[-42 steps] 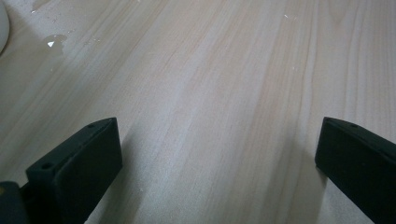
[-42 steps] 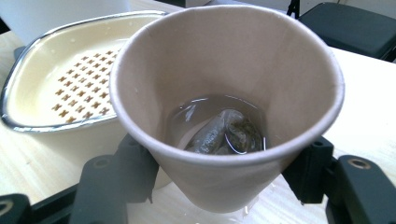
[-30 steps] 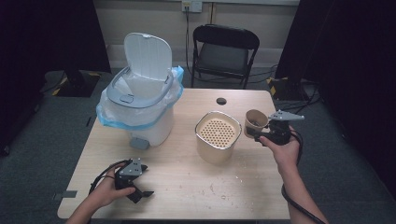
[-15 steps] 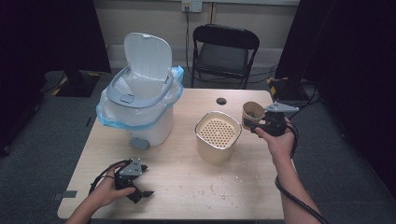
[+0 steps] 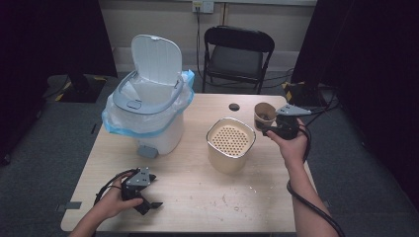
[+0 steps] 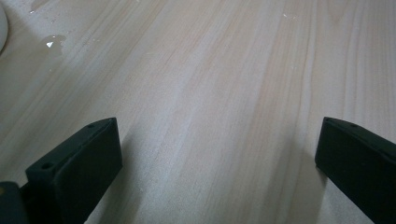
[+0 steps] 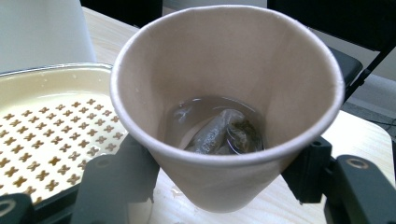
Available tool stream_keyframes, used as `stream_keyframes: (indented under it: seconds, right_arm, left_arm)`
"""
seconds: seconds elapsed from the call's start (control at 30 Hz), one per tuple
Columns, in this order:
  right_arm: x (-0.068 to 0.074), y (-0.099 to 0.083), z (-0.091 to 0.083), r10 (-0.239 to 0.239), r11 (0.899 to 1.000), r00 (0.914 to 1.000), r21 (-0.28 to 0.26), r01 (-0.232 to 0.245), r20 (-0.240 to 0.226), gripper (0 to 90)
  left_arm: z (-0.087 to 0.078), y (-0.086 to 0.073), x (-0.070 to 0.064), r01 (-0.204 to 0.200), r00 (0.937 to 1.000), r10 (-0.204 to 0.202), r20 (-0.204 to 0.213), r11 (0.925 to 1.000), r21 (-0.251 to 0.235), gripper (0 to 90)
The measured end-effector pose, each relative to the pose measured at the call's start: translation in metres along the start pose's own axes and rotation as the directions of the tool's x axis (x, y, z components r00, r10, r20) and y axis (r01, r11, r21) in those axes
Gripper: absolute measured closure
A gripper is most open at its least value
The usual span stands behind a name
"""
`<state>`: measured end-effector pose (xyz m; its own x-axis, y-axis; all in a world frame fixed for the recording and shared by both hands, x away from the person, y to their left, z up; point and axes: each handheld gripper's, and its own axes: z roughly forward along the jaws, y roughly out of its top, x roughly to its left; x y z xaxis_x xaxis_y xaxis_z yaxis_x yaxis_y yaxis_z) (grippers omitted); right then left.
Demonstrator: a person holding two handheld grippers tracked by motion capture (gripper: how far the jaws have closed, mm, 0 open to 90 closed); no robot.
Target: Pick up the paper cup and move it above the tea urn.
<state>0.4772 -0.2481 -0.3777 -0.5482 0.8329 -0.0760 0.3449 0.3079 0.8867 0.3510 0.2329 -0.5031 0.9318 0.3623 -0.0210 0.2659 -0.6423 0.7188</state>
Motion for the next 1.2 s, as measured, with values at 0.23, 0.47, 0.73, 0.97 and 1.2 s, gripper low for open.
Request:
stream_keyframes:
  seconds: [0.23,0.47,0.73,0.97,1.2]
  right_arm:
    - [-0.003,0.004,0.008,-0.057,0.998,0.9983,0.009,0.057,-0.012,38.4]
    - [-0.002,0.011,0.014,-0.122,0.993,0.9925,-0.005,0.122,-0.01,38.7]
    - [-0.004,0.018,0.015,-0.187,0.982,0.9824,-0.018,0.187,0.011,38.8]
    - [-0.005,0.022,0.014,-0.236,0.972,0.9709,-0.005,0.236,0.041,39.0]
    - [-0.006,0.026,0.012,-0.268,0.963,0.9615,-0.003,0.269,0.059,39.2]
  left_arm:
    - [0.0,0.0,0.001,-0.008,1.0,0.008,0.003,1.0,0.002,0.0]
    - [0.0,0.0,0.001,-0.009,1.0,0.009,0.003,1.0,0.002,0.0]
    - [0.0,0.0,0.001,-0.008,1.0,0.008,0.002,1.0,0.004,0.0]
    - [0.0,0.0,0.001,-0.008,1.0,0.008,0.003,1.0,0.002,0.0]
    - [0.0,0.0,0.001,-0.008,1.0,0.008,0.003,1.0,0.003,0.0]
